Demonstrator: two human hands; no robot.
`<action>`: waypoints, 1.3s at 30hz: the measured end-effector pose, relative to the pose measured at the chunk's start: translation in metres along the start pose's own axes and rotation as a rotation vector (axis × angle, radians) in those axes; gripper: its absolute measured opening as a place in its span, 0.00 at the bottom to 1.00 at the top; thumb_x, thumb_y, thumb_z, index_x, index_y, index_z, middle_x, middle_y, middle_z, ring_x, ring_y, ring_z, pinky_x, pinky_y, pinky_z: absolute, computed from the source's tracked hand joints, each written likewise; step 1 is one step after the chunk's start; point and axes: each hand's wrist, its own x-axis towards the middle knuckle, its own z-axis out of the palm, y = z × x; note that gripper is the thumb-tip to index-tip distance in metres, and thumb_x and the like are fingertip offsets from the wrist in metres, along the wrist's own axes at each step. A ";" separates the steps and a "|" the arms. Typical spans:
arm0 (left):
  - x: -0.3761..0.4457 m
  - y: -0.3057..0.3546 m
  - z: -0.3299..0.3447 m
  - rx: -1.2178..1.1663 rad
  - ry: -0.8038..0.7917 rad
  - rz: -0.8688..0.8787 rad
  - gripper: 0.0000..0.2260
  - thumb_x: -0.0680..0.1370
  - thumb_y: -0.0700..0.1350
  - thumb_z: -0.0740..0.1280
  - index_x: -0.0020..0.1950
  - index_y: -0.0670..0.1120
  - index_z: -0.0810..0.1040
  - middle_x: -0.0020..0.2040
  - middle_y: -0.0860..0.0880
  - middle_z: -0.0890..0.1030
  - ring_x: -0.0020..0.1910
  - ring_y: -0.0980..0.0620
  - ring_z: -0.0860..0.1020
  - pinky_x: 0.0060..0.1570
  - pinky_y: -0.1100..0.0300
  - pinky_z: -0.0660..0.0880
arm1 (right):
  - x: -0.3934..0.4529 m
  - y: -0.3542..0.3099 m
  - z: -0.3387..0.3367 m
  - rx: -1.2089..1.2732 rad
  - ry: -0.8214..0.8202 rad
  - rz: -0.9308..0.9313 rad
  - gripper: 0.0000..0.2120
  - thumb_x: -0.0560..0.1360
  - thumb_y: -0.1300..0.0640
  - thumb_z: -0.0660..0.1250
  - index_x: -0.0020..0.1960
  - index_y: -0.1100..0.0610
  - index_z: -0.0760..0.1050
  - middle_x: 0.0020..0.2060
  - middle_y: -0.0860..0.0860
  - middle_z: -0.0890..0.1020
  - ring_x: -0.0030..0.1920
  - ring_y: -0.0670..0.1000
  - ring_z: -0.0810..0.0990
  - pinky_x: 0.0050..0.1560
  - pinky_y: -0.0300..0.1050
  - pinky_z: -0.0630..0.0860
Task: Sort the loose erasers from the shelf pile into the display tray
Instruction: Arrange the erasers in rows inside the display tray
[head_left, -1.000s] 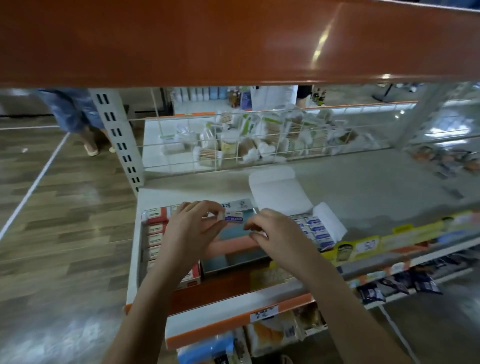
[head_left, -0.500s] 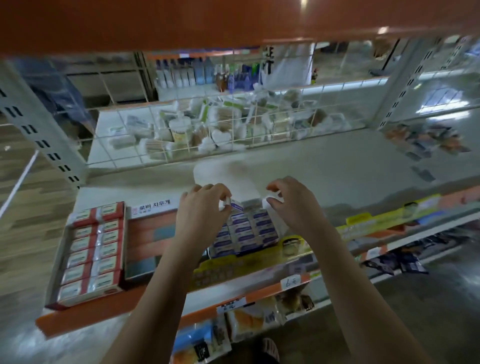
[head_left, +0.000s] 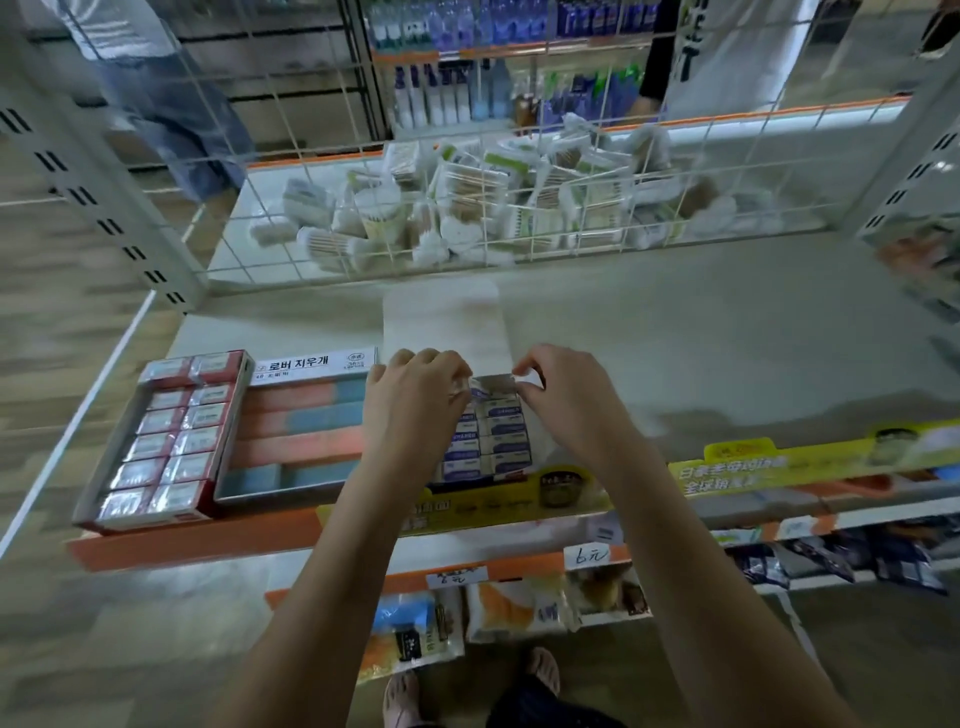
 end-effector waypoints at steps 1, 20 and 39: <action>0.000 0.003 0.000 -0.009 0.009 0.000 0.09 0.77 0.49 0.64 0.57 0.51 0.77 0.56 0.52 0.79 0.57 0.49 0.72 0.55 0.55 0.64 | 0.000 0.001 0.000 0.010 0.001 -0.007 0.10 0.77 0.54 0.64 0.56 0.56 0.76 0.52 0.52 0.80 0.51 0.51 0.77 0.48 0.40 0.70; -0.008 0.022 0.014 0.072 -0.007 -0.053 0.13 0.80 0.50 0.58 0.59 0.51 0.79 0.52 0.49 0.82 0.52 0.49 0.75 0.51 0.57 0.68 | 0.001 0.013 -0.005 0.064 -0.040 -0.104 0.11 0.77 0.56 0.64 0.59 0.57 0.76 0.54 0.51 0.80 0.52 0.48 0.77 0.46 0.36 0.66; 0.037 0.033 -0.021 0.135 -0.095 0.253 0.14 0.80 0.52 0.59 0.62 0.52 0.75 0.58 0.50 0.78 0.57 0.49 0.74 0.55 0.56 0.68 | 0.014 0.019 -0.032 0.001 -0.135 -0.146 0.09 0.78 0.55 0.63 0.53 0.59 0.78 0.46 0.52 0.81 0.43 0.46 0.74 0.36 0.31 0.65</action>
